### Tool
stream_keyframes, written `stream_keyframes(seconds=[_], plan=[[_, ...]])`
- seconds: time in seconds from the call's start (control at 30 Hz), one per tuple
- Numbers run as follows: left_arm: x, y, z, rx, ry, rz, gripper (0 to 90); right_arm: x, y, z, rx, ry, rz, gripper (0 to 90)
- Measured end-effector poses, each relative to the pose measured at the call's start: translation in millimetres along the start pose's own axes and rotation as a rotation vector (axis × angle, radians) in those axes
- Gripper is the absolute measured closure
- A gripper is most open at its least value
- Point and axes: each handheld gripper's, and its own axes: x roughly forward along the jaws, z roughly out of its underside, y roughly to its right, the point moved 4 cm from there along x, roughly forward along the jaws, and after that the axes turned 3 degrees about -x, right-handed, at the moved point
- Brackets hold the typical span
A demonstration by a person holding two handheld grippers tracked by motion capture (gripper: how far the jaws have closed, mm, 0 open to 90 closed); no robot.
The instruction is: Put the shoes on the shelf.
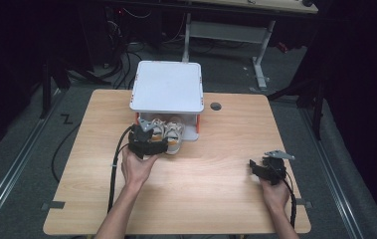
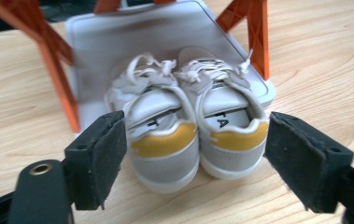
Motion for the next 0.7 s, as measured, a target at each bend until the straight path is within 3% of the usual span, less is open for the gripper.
stream_keyframes(seconds=[0.1,0.27,0.33,0.5,0.6,0.7], plan=[[-1.1,0.4,10.2,0.006,-0.031,-0.008,21.5,-0.4,-2.0,-0.2,-0.014,0.005,-0.015,53.5],[-3.9,2.8,28.1,-0.039,-0.057,0.000,20.9,-0.6,-5.9,-0.7,-0.035,0.010,-0.038,59.8],[-0.7,5.1,33.8,-0.030,-0.097,-0.025,20.4,-0.4,-7.9,-1.1,-0.044,0.012,-0.051,62.1],[9.5,13.5,44.1,-0.021,-0.134,-0.032,19.4,0.0,-16.5,-4.3,-0.046,-0.001,-0.103,65.7],[16.8,17.8,47.3,-0.023,-0.145,-0.041,18.4,-1.6,-26.2,-15.9,-0.076,0.000,-0.145,65.7],[24.0,20.6,48.0,-0.038,-0.154,-0.053,18.1,-6.4,-40.1,-41.9,-0.088,0.043,-0.208,65.5]])
